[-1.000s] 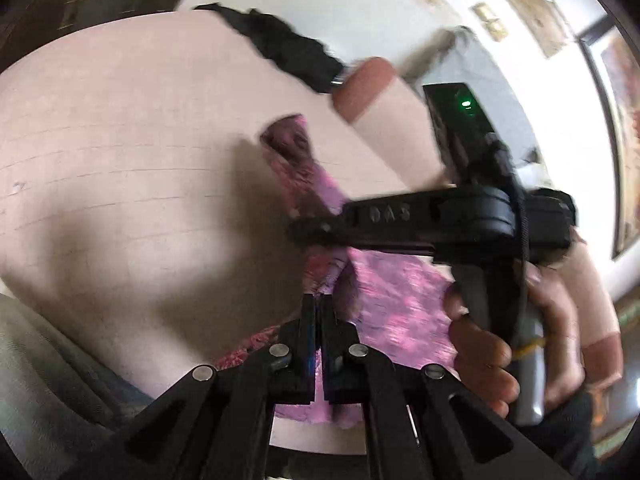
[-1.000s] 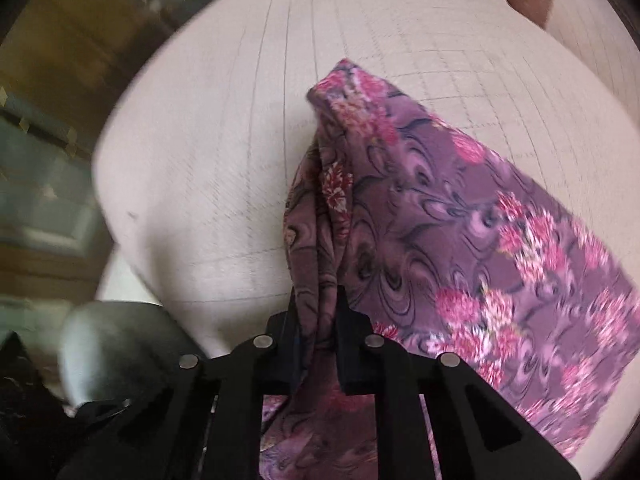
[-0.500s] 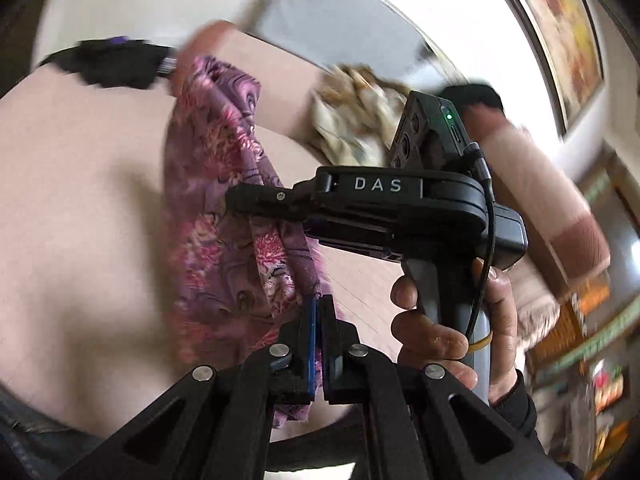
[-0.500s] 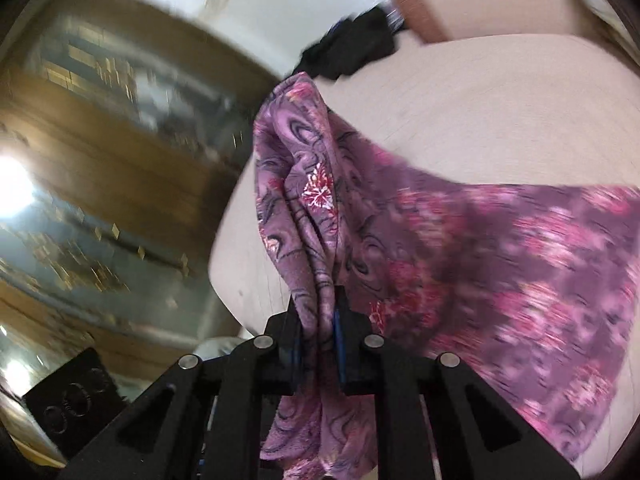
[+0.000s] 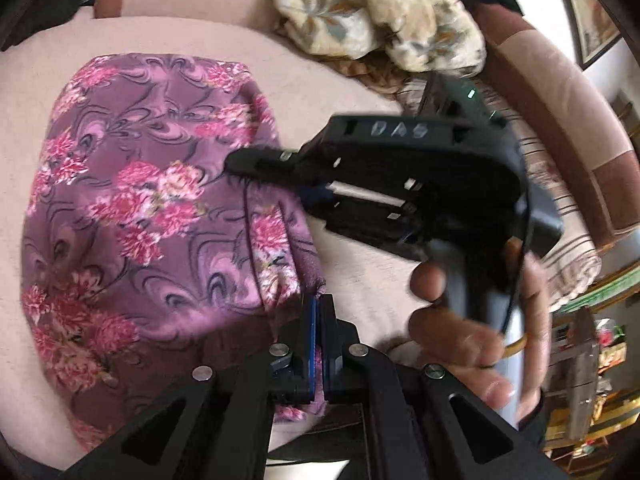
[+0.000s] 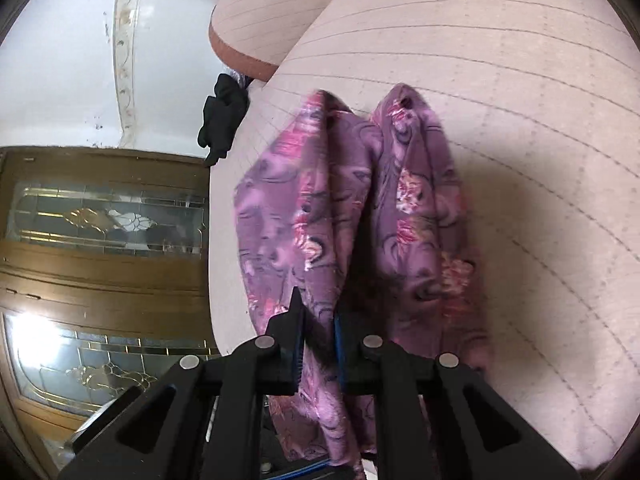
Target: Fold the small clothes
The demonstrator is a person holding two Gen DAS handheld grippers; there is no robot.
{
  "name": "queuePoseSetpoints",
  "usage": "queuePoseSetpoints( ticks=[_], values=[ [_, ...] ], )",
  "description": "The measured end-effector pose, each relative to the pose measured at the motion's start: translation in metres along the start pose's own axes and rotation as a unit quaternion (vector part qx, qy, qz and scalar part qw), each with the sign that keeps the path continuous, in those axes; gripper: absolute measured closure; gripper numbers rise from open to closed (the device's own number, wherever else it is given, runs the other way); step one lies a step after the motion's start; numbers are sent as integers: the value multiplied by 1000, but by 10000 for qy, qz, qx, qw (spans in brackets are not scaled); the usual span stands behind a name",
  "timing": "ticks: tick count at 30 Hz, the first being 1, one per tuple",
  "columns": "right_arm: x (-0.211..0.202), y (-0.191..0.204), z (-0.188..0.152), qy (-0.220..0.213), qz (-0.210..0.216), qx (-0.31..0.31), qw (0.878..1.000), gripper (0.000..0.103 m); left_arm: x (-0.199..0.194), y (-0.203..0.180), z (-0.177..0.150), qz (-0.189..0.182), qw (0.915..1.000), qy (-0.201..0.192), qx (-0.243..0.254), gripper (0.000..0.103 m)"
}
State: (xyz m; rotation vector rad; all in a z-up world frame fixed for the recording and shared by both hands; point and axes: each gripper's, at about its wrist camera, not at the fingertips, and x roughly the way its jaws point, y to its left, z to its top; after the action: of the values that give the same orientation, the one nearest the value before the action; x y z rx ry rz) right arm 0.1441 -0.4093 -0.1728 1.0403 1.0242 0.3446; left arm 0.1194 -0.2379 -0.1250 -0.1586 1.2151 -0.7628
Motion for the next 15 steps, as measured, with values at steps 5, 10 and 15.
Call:
queuePoseSetpoints(
  ticks=[5, 10, 15],
  values=[
    [-18, 0, -2, -305, -213, -43, 9993, 92, 16, 2, 2, -76, 9999, 67, -77, 103],
    [0, -33, 5, 30, -1272, 293, 9914, 91, 42, 15, -15, 155, 9991, 396, -57, 103],
    [-12, -30, 6, -262, -1454, 166, 9889, 91, -11, 24, -21, -580, 9977, 145, -310, 55]
  ],
)
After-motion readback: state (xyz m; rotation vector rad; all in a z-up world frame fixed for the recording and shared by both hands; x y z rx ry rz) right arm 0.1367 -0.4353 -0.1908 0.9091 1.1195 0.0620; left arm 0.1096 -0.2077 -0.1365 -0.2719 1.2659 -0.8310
